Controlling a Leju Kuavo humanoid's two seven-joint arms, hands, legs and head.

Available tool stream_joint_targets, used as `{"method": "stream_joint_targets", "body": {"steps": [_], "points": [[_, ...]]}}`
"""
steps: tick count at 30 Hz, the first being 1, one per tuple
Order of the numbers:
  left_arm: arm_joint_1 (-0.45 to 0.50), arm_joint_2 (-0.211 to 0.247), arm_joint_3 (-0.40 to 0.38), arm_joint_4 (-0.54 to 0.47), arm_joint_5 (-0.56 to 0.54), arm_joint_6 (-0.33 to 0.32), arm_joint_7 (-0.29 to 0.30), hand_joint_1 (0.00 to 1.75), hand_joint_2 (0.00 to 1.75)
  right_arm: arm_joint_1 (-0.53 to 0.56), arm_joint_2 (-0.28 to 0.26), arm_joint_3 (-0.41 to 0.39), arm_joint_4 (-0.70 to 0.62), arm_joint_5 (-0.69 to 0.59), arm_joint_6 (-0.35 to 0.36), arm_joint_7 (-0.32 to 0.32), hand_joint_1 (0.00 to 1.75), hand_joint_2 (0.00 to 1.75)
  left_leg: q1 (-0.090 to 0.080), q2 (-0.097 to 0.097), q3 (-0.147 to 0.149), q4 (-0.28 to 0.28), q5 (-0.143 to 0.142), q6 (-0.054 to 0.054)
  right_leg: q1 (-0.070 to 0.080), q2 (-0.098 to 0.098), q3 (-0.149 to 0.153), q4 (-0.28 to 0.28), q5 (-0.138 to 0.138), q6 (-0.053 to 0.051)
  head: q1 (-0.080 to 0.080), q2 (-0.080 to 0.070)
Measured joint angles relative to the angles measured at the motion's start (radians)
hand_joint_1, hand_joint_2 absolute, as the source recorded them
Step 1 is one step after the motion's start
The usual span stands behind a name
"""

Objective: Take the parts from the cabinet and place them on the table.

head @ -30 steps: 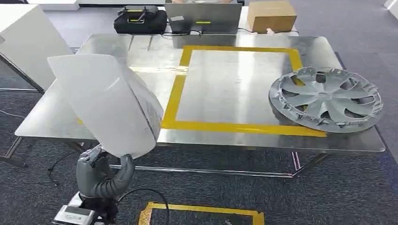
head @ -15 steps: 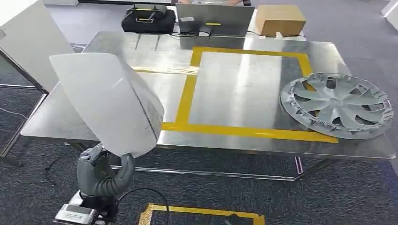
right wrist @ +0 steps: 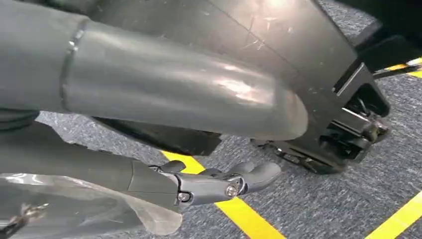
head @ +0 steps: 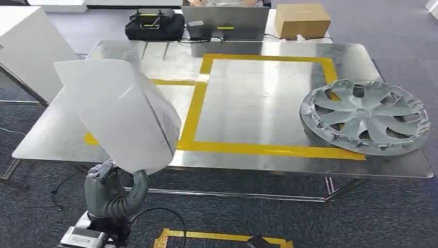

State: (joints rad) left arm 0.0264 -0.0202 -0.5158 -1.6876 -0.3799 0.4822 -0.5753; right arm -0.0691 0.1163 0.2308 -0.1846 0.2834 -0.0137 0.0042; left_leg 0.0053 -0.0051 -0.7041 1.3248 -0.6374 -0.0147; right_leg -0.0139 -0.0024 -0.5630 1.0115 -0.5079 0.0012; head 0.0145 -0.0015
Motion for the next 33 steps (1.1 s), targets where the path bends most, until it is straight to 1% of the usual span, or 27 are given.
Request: {"method": "stream_joint_targets", "body": {"steps": [1, 2, 4, 5, 6, 9, 10, 11, 12, 14, 15, 16, 17, 19, 20, 21, 22, 23, 24, 26, 27, 28, 29, 30, 31, 32, 33], "points": [[0.0, 0.001, 0.0, 0.0, 0.0, 0.0, 0.0, 1.75, 1.75, 0.001, 0.0, 0.0, 0.0, 0.0, 0.0, 0.0, 0.0, 0.0, 0.001, 0.0, -0.004, -0.004, 0.022, 0.001, 0.0, 0.001, 0.005, 0.0, -0.003, 0.0, 0.001, 0.0], [-0.001, 0.002, 0.0, 0.0, 0.0, 0.0, 0.0, 1.75, 1.75, 0.001, 0.0, 0.0, 0.0, 0.0, 0.002, 0.0, 0.0, 0.0, 0.001, 0.0, 0.013, -0.051, 0.066, 0.003, 0.0, 0.002, 0.011, 0.0, -0.007, 0.001, 0.0, 0.0], [-0.001, 0.002, 0.0, 0.0, 0.0, 0.0, 0.0, 1.75, 1.75, 0.0, 0.0, 0.0, 0.0, 0.0, 0.002, 0.0, 0.0, 0.0, 0.0, 0.0, 0.084, -0.222, 0.169, 0.013, 0.0, 0.005, 0.027, 0.0, -0.017, 0.005, 0.0, 0.0], [-0.002, 0.003, 0.0, 0.0, 0.0, 0.0, 0.0, 1.75, 1.75, 0.0, 0.0, -0.001, 0.0, 0.0, 0.002, 0.0, 0.0, 0.0, -0.002, 0.0, 0.104, -0.265, 0.169, 0.017, 0.0, 0.005, 0.024, -0.001, -0.02, 0.008, 0.002, 0.0], [-0.003, 0.003, -0.001, 0.0, 0.0, 0.0, 0.0, 1.75, 1.75, -0.003, 0.0, -0.001, 0.0, 0.0, 0.002, 0.0, 0.0, 0.0, -0.006, 0.0, 0.109, -0.285, 0.164, 0.018, 0.006, 0.006, 0.022, 0.004, -0.024, 0.016, 0.0, 0.0], [-0.002, 0.003, 0.0, 0.002, 0.003, -0.001, 0.0, 1.75, 1.75, -0.001, 0.0, -0.002, 0.0, 0.0, 0.003, 0.0, 0.0, 0.0, -0.009, -0.002, 0.104, -0.289, 0.155, 0.027, 0.003, 0.001, 0.021, -0.004, -0.023, 0.031, 0.002, 0.0], [-0.003, 0.003, 0.0, 0.001, 0.002, -0.001, -0.001, 1.75, 1.75, -0.002, 0.0, -0.002, 0.0, 0.0, 0.003, 0.0, 0.0, 0.0, -0.001, -0.002, 0.113, -0.301, 0.16, 0.034, 0.003, 0.002, 0.021, -0.003, -0.031, 0.039, 0.002, 0.0], [-0.003, 0.002, -0.002, 0.001, 0.002, -0.003, -0.001, 1.75, 1.75, -0.002, 0.0, -0.002, 0.0, 0.0, 0.003, 0.0, 0.0, 0.0, 0.001, -0.001, 0.119, -0.307, 0.159, 0.038, 0.003, 0.002, 0.01, 0.018, -0.045, 0.043, 0.005, 0.0], [-0.005, 0.001, -0.002, 0.001, 0.002, -0.003, -0.002, 1.75, 1.75, -0.004, 0.0, -0.002, 0.0, 0.0, 0.003, 0.0, 0.0, 0.0, 0.001, 0.0, 0.121, -0.307, 0.157, 0.044, 0.003, 0.002, -0.019, 0.077, -0.075, 0.045, 0.008, 0.0], [-0.004, 0.0, -0.003, 0.002, 0.002, -0.003, -0.002, 1.75, 1.75, -0.003, 0.0, -0.002, 0.0, 0.0, 0.003, 0.0, 0.0, 0.0, 0.0, 0.002, 0.123, -0.307, 0.152, 0.05, 0.002, 0.002, -0.107, 0.238, -0.135, 0.049, 0.007, 0.0], [-0.004, 0.0, -0.005, 0.002, 0.002, -0.003, -0.002, 1.75, 1.75, 0.0, 0.0, -0.002, 0.0, 0.0, 0.003, 0.001, 0.0, 0.0, 0.0, 0.001, 0.124, -0.306, 0.15, 0.052, 0.002, 0.002, -0.145, 0.297, -0.145, 0.051, 0.008, 0.0], [-0.004, 0.0, -0.008, 0.002, 0.003, -0.003, -0.002, 1.75, 1.75, 0.002, 0.0, -0.002, 0.0, 0.0, 0.003, 0.001, 0.0, 0.0, 0.0, 0.0, 0.127, -0.306, 0.148, 0.052, 0.002, 0.002, -0.16, 0.307, -0.13, 0.052, 0.008, 0.0], [-0.004, 0.001, -0.009, 0.002, 0.002, -0.003, -0.002, 1.75, 1.75, 0.002, 0.0, -0.002, 0.0, 0.001, 0.003, 0.001, 0.0, 0.0, 0.0, -0.001, 0.133, -0.306, 0.143, 0.051, 0.001, 0.002, -0.152, 0.271, -0.09, 0.053, 0.008, 0.0], [-0.004, 0.0, -0.012, 0.002, 0.003, -0.003, -0.003, 1.75, 1.75, 0.0, 0.0, -0.003, 0.0, 0.001, 0.003, 0.001, 0.0, 0.0, 0.001, -0.003, 0.149, -0.305, 0.132, 0.047, 0.0, 0.001, -0.083, 0.103, 0.018, 0.05, 0.008, 0.0], [-0.004, 0.0, -0.013, 0.002, 0.003, -0.003, -0.003, 1.75, 1.75, 0.0, 0.0, -0.003, 0.0, 0.001, 0.003, 0.001, 0.0, 0.0, 0.001, -0.002, 0.154, -0.305, 0.126, 0.041, 0.0, 0.001, -0.057, 0.037, 0.038, 0.049, 0.008, 0.0], [-0.006, 0.0, -0.015, 0.003, 0.003, -0.003, -0.003, 1.75, 1.75, -0.002, 0.0, -0.003, 0.0, 0.001, 0.003, 0.001, 0.0, 0.0, -0.007, -0.004, 0.152, -0.299, 0.122, 0.035, 0.004, 0.002, -0.033, 0.024, 0.025, 0.047, 0.007, 0.0], [-0.005, 0.0, -0.015, 0.003, 0.004, -0.004, -0.003, 1.75, 1.75, -0.004, 0.0, -0.003, 0.0, 0.001, 0.003, 0.001, 0.0, 0.0, -0.007, -0.004, 0.149, -0.298, 0.123, 0.032, 0.003, 0.003, -0.032, 0.016, 0.015, 0.037, 0.007, 0.0], [-0.006, 0.001, -0.016, 0.003, 0.004, -0.004, -0.003, 1.75, 1.75, -0.002, 0.0, -0.003, 0.0, 0.001, 0.003, 0.002, 0.0, 0.0, -0.007, -0.003, 0.15, -0.301, 0.123, 0.029, 0.005, 0.004, -0.033, 0.015, 0.015, 0.034, 0.002, 0.0], [-0.006, 0.001, -0.016, 0.003, 0.004, -0.004, -0.003, 1.75, 1.75, 0.002, 0.0, -0.003, 0.0, 0.001, 0.003, 0.002, 0.0, 0.0, -0.005, -0.003, 0.153, -0.305, 0.122, 0.024, 0.007, 0.005, -0.033, 0.015, 0.012, 0.029, 0.004, 0.0], [-0.007, 0.001, -0.017, 0.002, 0.005, -0.004, -0.003, 1.75, 1.75, 0.002, 0.0, -0.003, 0.0, 0.005, 0.003, 0.002, 0.0, 0.0, -0.004, -0.001, 0.158, -0.297, 0.109, 0.012, -0.003, 0.003, -0.021, 0.006, 0.013, 0.016, 0.005, 0.0], [-0.01, 0.001, -0.017, 0.002, 0.006, -0.004, -0.003, 1.75, 1.75, -0.001, 0.0, -0.003, 0.0, 0.006, 0.003, 0.002, 0.0, 0.0, -0.004, -0.001, 0.142, -0.259, 0.09, 0.006, -0.003, 0.003, -0.016, 0.006, 0.01, 0.011, -0.005, 0.0], [-0.011, 0.001, -0.017, 0.002, 0.006, -0.004, -0.003, 1.75, 1.75, -0.004, 0.0, -0.003, 0.0, 0.006, 0.003, 0.002, 0.0, 0.0, -0.001, 0.0, 0.107, -0.192, 0.059, 0.002, -0.003, 0.002, -0.013, 0.006, 0.006, 0.006, -0.006, 0.0], [-0.01, 0.002, -0.017, 0.003, 0.008, -0.006, -0.003, 1.75, 1.75, -0.005, 0.0, -0.003, 0.0, 0.008, 0.003, 0.002, 0.0, 0.0, 0.0, 0.0, 0.062, -0.107, 0.025, 0.0, -0.003, 0.001, -0.011, 0.006, 0.004, 0.003, -0.006, 0.0], [-0.009, 0.002, -0.018, 0.005, 0.013, -0.008, -0.003, 1.75, 1.75, -0.004, 0.0, -0.004, 0.0, 0.01, 0.003, 0.002, 0.0, 0.0, 0.0, 0.0, 0.02, -0.034, 0.002, -0.001, -0.002, 0.001, -0.008, 0.006, 0.001, 0.001, -0.006, 0.0], [-0.01, 0.003, -0.018, 0.008, 0.016, -0.013, -0.003, 1.75, 1.75, -0.003, 0.0, -0.005, 0.0, 0.013, 0.003, 0.003, 0.0, 0.0, 0.0, 0.0, -0.002, -0.004, 0.009, -0.001, -0.002, 0.001, -0.004, 0.006, -0.002, 0.001, -0.006, 0.0], [-0.01, 0.003, -0.018, 0.01, 0.018, -0.017, -0.003, 1.75, 1.75, -0.001, 0.0, -0.005, 0.0, 0.015, 0.003, 0.004, 0.0, 0.0, 0.0, 0.0, 0.001, -0.023, 0.037, 0.001, -0.001, 0.002, 0.001, 0.007, -0.005, 0.001, -0.006, 0.0], [-0.012, 0.002, -0.018, 0.012, 0.018, -0.021, -0.003, 1.75, 1.75, 0.0, 0.0, -0.005, 0.0, 0.016, 0.004, 0.005, 0.0, 0.0, 0.0, 0.0, 0.02, -0.075, 0.081, 0.005, -0.001, 0.003, 0.006, 0.007, -0.008, 0.002, -0.007, 0.0]]}}
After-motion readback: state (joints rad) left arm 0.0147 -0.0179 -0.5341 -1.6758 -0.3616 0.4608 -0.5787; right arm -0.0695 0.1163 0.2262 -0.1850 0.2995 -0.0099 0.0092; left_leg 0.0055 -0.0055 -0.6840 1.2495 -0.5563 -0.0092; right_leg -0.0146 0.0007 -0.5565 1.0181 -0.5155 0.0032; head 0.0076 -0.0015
